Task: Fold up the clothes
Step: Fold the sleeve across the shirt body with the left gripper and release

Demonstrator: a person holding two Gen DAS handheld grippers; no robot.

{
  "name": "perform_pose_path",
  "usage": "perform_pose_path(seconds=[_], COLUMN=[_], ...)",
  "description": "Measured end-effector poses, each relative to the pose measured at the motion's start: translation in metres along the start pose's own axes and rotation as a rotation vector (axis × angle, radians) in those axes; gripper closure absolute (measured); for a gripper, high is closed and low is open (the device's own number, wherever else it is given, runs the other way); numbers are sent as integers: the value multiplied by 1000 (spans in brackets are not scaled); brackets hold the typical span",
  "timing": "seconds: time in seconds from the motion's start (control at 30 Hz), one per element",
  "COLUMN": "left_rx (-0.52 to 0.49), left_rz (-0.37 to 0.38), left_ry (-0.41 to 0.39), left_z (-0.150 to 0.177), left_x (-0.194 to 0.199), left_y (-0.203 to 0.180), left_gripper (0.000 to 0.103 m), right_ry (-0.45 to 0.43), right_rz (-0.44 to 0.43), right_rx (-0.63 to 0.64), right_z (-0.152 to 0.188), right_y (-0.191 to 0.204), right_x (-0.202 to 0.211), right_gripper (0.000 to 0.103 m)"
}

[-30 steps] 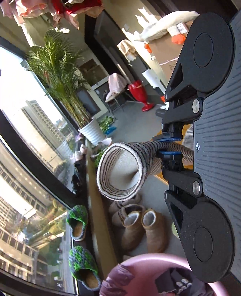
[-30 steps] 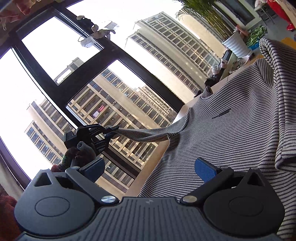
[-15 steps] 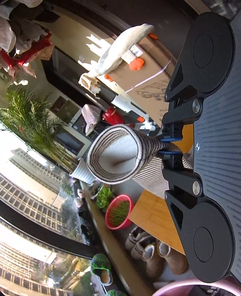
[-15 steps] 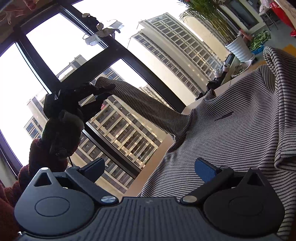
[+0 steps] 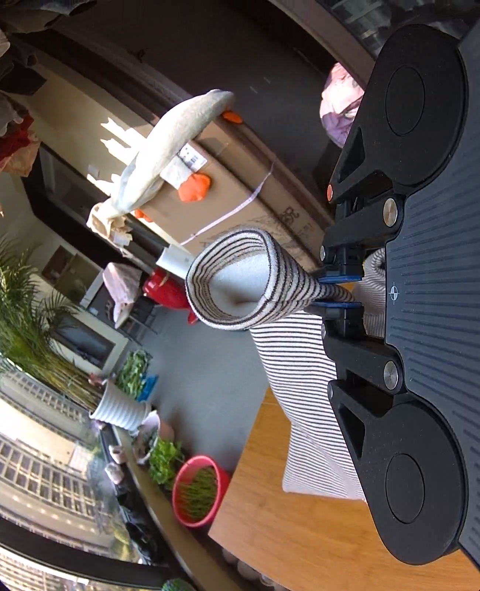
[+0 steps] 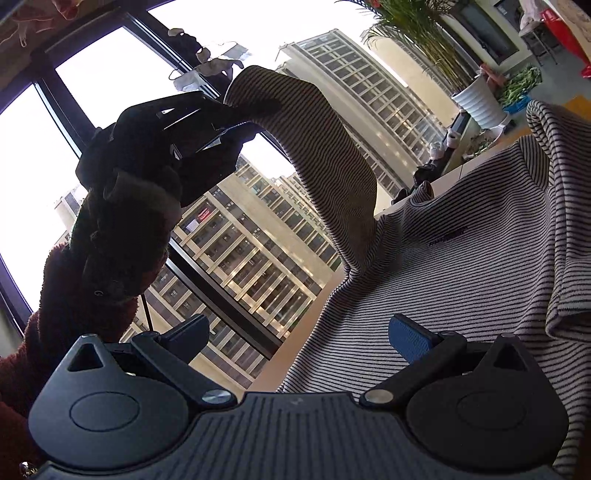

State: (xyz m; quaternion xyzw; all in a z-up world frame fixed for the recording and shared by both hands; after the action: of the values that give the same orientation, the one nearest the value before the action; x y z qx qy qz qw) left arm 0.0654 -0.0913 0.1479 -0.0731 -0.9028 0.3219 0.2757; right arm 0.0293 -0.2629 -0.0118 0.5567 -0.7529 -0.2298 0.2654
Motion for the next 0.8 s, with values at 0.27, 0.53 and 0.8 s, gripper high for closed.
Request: perform_pose_path(seconds=[0.27,0.53,0.8], left_rx=[39,89,133], left_rz=[83,151,24], left_ry=[91,83,140], left_z=[23,20,71], left_x=[-43,-40,-45], left_y=[-15,7,105], left_gripper=[72,57,41], right_ry=[18,69,89], right_rz=[48,140,220], right_rx=[-19,-63,-54], right_z=[4,10,19], right_y=[-9,-27,-37], right_x=[-4,-16,-26], right_gripper=[0,0,0])
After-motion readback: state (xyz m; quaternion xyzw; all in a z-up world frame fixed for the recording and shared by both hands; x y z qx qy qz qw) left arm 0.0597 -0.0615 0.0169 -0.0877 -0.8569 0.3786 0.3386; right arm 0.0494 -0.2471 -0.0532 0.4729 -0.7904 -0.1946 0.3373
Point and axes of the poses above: each gripper's, at about its wrist camera, not at the fingertips, and x roughly against the way its jaws point, y to its left, z to its underside, the point moved 8 cm from there along -x, roughly the way its jaws point, and after that the axes turned 6 degrees about x, right-handed, at the moved point
